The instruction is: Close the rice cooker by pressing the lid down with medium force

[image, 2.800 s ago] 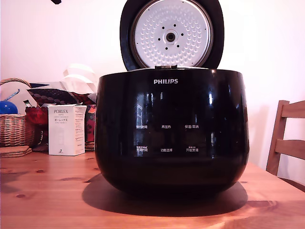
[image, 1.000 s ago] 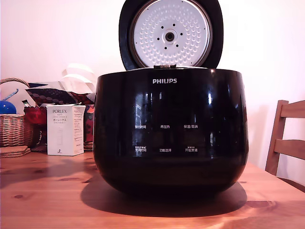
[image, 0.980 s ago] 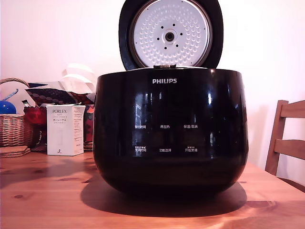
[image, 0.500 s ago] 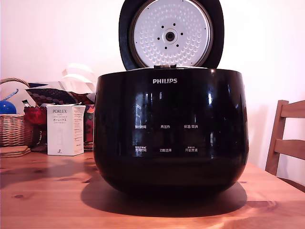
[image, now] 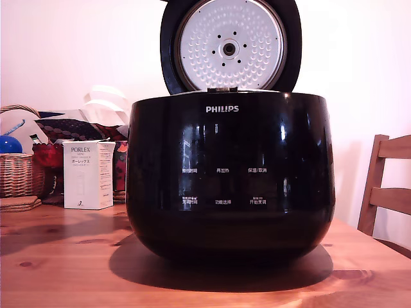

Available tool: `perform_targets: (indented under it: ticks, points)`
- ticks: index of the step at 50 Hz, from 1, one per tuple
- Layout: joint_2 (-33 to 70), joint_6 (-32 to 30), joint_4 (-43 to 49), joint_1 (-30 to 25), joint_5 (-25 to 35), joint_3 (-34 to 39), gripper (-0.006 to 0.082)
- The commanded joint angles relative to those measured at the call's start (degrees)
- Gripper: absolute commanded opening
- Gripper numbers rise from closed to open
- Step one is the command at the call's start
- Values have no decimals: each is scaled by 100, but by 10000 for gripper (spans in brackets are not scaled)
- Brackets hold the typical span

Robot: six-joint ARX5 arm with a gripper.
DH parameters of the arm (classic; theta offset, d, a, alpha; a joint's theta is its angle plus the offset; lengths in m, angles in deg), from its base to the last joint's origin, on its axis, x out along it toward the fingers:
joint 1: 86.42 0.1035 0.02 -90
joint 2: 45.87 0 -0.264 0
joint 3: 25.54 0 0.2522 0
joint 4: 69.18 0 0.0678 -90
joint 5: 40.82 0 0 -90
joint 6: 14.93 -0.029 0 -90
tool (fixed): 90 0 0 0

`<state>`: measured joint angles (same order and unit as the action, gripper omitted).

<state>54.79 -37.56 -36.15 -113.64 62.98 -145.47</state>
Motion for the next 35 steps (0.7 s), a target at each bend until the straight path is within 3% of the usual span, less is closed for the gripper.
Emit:
perform_targets:
  ticks: [1, 18, 35]
  points:
    - [201, -35, 35, -52, 15, 81, -22]
    - [164, -33, 966, -140, 697, -57, -22]
    - [162, 107, 3119, -221, 811, -935, -22]
